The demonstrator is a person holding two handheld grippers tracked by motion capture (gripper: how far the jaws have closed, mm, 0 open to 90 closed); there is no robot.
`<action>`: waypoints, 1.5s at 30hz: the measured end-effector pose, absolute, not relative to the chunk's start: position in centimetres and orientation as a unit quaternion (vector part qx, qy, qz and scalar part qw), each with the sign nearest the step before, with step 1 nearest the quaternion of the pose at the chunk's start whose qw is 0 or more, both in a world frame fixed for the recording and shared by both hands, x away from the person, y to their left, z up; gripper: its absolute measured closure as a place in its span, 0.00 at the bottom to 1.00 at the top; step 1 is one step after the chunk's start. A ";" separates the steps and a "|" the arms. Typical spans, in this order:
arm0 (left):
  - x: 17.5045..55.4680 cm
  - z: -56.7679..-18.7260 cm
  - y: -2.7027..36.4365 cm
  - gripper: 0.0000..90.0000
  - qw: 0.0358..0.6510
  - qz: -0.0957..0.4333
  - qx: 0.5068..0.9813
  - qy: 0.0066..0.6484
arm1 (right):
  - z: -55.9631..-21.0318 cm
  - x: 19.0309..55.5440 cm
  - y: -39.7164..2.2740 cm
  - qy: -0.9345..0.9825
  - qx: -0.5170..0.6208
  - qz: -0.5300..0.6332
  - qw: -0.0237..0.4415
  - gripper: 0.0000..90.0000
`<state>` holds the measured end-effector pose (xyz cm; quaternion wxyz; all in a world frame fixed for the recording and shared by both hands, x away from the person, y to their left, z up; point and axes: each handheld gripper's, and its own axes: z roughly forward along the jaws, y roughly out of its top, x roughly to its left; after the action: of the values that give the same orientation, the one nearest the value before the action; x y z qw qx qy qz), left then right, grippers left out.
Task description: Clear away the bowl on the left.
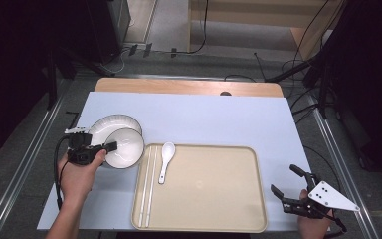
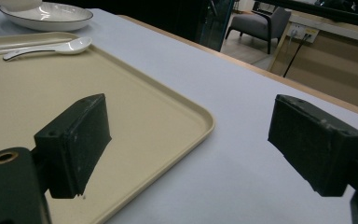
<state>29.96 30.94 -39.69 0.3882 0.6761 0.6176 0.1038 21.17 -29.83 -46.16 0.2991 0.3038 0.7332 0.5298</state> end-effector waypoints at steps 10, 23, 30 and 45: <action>28.7 -39.7 29.7 0.93 0.389 0.096 0.689 0.604 | -46.1 21.1 -29.8 0.733 0.303 0.530 0.299 0.14; 26.6 -39.7 27.5 0.92 0.391 0.081 0.711 0.578 | -46.1 21.1 -29.8 0.733 0.303 0.531 0.300 0.14; 25.8 -40.2 26.3 0.92 0.387 0.072 0.723 0.567 | -46.1 21.1 -29.8 0.733 0.302 0.531 0.300 0.14; 24.2 -40.7 23.6 0.92 0.384 0.052 0.746 0.541 | -46.1 21.1 -29.8 0.731 0.303 0.533 0.300 0.14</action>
<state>24.22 23.59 -40.73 0.3837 0.7463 0.5414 0.0523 21.09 -29.82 -46.07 0.3000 0.3031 0.7306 0.5332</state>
